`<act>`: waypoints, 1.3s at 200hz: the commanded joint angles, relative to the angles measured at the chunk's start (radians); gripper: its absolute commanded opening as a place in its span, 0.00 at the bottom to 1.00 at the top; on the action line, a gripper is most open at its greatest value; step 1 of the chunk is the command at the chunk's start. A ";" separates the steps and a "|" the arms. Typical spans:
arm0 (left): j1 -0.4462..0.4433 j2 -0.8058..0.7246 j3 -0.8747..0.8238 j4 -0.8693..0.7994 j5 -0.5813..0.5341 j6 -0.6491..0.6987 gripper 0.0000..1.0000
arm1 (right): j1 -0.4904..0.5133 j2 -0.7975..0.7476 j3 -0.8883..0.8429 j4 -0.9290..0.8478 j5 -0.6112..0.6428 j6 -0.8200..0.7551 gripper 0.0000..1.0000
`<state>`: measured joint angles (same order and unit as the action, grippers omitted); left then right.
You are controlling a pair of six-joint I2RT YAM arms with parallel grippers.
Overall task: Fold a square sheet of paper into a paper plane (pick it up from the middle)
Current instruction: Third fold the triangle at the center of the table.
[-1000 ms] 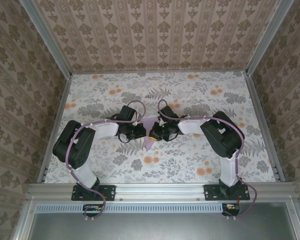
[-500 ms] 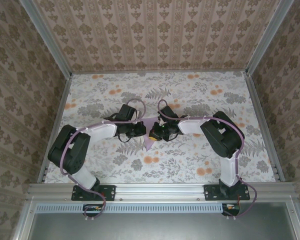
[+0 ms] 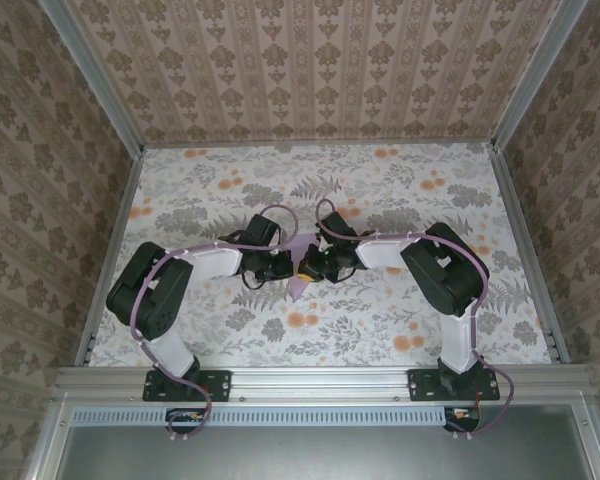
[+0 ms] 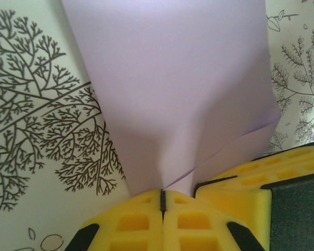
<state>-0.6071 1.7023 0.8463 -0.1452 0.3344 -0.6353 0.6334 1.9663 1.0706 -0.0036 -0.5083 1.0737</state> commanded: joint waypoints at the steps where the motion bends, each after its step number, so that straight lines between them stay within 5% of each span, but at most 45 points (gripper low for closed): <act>1: 0.000 0.033 0.012 -0.054 -0.044 -0.010 0.00 | -0.001 0.013 -0.034 0.014 -0.006 0.013 0.00; 114: 0.000 0.079 0.059 -0.141 -0.100 0.057 0.00 | -0.046 -0.138 -0.083 0.014 0.017 -0.303 0.02; 212: -0.001 0.093 0.069 -0.155 -0.102 0.059 0.00 | -0.049 -0.027 -0.012 -0.068 0.057 -0.298 0.02; 260: 0.000 0.101 0.068 -0.166 -0.118 0.065 0.00 | -0.111 -0.034 -0.110 0.063 0.038 -0.207 0.02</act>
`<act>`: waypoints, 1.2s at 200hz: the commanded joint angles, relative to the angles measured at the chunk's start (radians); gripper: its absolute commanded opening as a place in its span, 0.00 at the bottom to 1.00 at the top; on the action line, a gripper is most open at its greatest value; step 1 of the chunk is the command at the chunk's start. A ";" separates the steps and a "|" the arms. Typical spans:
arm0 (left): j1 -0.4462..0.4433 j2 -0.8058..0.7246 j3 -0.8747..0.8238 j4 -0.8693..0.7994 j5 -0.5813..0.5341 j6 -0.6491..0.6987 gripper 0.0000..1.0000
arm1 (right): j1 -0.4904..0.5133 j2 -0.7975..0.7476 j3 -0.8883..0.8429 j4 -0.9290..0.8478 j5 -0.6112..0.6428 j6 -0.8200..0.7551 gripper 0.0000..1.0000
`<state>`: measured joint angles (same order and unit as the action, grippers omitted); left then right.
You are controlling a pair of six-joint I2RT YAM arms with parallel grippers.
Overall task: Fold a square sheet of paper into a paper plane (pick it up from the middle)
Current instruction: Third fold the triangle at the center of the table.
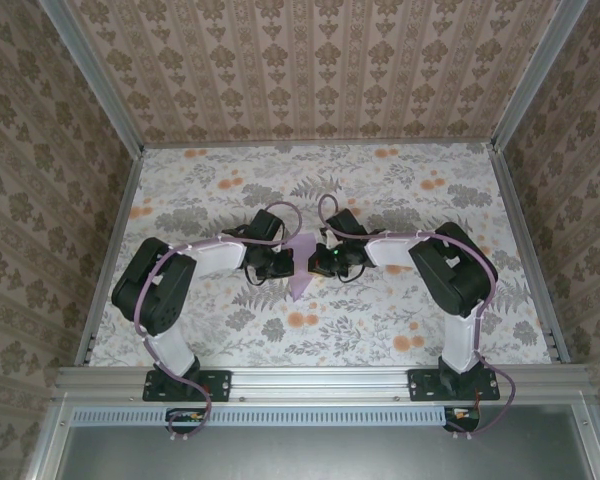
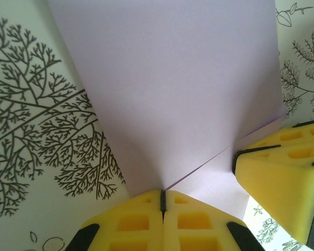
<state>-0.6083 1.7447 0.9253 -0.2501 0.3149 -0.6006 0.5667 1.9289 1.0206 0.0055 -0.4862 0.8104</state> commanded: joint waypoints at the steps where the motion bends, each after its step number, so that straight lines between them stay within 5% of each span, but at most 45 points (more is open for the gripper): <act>1: 0.001 0.059 -0.011 -0.060 -0.098 0.030 0.00 | -0.046 0.004 -0.063 0.056 0.016 0.058 0.02; 81: 0.003 0.084 0.005 -0.059 -0.094 0.052 0.00 | -0.088 -0.142 -0.083 0.037 0.054 0.021 0.02; 161: 0.004 0.086 0.037 -0.075 -0.090 0.083 0.00 | -0.024 -0.013 0.005 0.009 0.008 0.020 0.02; 240: 0.000 0.011 0.076 -0.070 -0.070 0.046 0.00 | -0.025 0.023 -0.026 -0.075 0.124 0.044 0.02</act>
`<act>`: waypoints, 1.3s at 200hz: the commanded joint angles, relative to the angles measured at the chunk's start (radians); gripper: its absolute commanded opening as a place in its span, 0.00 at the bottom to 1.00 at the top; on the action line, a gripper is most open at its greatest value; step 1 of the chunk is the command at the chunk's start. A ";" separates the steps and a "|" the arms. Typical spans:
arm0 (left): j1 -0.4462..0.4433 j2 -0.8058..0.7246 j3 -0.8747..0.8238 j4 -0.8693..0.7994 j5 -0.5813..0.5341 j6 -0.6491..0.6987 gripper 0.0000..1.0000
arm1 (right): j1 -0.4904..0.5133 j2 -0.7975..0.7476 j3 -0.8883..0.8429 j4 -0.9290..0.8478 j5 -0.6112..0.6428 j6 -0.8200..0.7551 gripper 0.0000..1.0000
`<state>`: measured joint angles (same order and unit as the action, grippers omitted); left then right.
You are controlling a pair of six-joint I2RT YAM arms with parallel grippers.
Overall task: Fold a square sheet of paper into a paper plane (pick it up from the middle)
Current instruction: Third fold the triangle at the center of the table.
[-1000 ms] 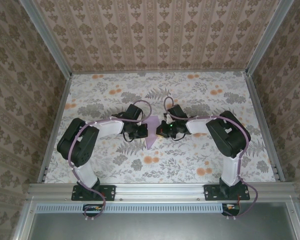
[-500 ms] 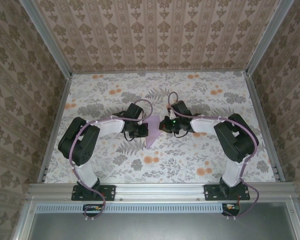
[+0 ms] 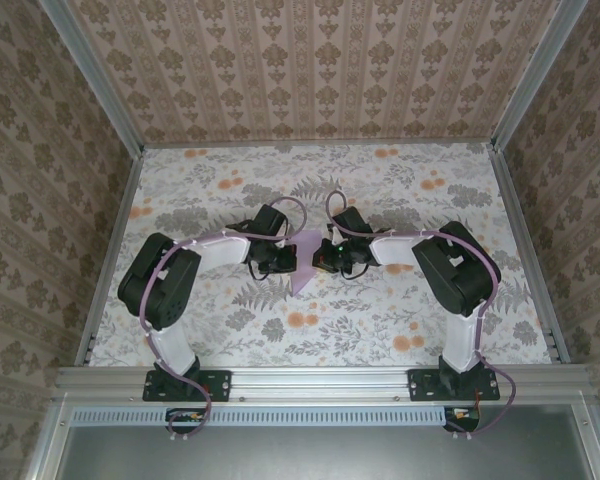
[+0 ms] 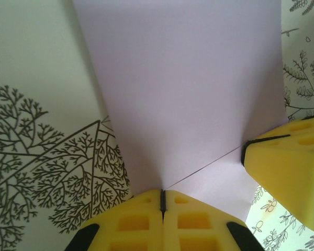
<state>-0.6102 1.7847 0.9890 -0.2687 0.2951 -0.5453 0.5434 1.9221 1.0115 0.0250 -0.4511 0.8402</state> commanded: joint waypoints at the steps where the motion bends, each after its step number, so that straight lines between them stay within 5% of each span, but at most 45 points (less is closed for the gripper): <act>1: 0.002 -0.033 0.013 -0.050 -0.050 -0.011 0.00 | -0.002 0.030 -0.018 -0.095 0.090 0.016 0.02; 44: -0.017 -0.190 -0.050 0.009 -0.058 -0.116 0.13 | -0.002 0.034 -0.041 -0.099 0.122 0.070 0.02; 86: -0.078 -0.264 -0.161 0.142 -0.023 -0.267 0.14 | -0.002 0.041 -0.044 -0.105 0.127 0.091 0.02; 137: -0.150 -0.194 -0.182 0.231 0.007 -0.355 0.14 | -0.002 0.051 -0.043 -0.106 0.121 0.104 0.02; 260: -0.133 -0.112 -0.203 0.184 -0.048 -0.374 0.16 | -0.005 0.055 -0.044 -0.120 0.119 0.105 0.02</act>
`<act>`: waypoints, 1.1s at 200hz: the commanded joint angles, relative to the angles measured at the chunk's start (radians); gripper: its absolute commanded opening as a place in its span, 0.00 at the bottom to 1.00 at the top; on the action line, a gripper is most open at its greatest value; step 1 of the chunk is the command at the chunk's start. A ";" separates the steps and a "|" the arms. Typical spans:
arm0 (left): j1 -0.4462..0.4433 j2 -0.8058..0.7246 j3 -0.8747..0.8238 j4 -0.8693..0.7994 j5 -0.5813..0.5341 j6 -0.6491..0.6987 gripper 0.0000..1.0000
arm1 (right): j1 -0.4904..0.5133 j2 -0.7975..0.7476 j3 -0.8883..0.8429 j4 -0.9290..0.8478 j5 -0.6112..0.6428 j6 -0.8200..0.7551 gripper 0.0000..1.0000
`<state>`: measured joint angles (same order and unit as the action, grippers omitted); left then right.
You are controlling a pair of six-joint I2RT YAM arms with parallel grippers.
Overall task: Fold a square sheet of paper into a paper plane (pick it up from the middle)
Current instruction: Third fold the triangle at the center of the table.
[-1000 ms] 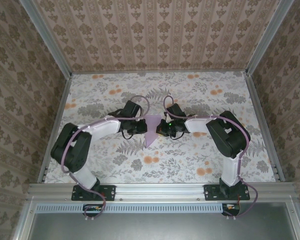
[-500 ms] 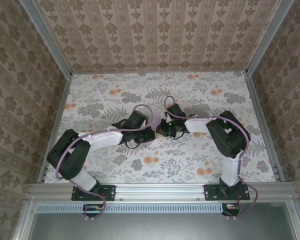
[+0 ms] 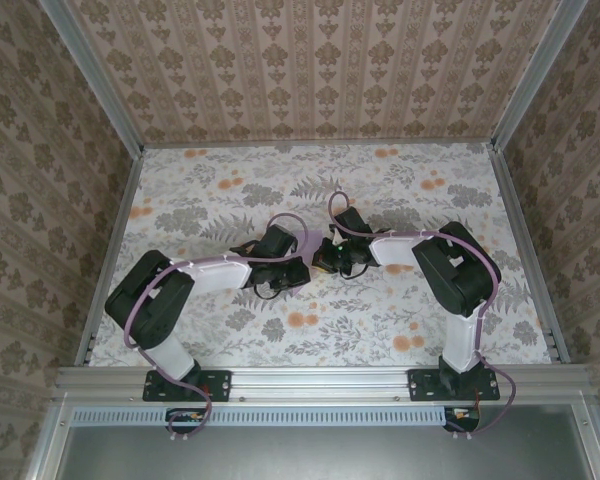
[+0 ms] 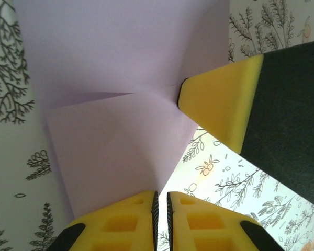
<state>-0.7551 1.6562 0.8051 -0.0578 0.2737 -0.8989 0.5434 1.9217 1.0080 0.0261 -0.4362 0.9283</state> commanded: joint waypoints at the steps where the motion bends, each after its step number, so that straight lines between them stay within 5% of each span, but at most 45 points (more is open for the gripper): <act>1: 0.012 0.017 -0.020 -0.027 -0.027 -0.020 0.16 | -0.005 0.056 -0.040 -0.121 0.104 0.017 0.02; 134: -0.031 -0.112 -0.020 -0.051 -0.044 -0.003 0.16 | -0.005 0.053 -0.048 -0.122 0.104 0.021 0.02; 220: -0.042 -0.024 -0.046 -0.002 -0.036 -0.053 0.14 | -0.005 0.057 -0.049 -0.125 0.104 0.022 0.02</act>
<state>-0.7982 1.5993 0.7788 -0.0666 0.2459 -0.9249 0.5434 1.9217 1.0069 0.0265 -0.4362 0.9428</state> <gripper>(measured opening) 0.143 0.057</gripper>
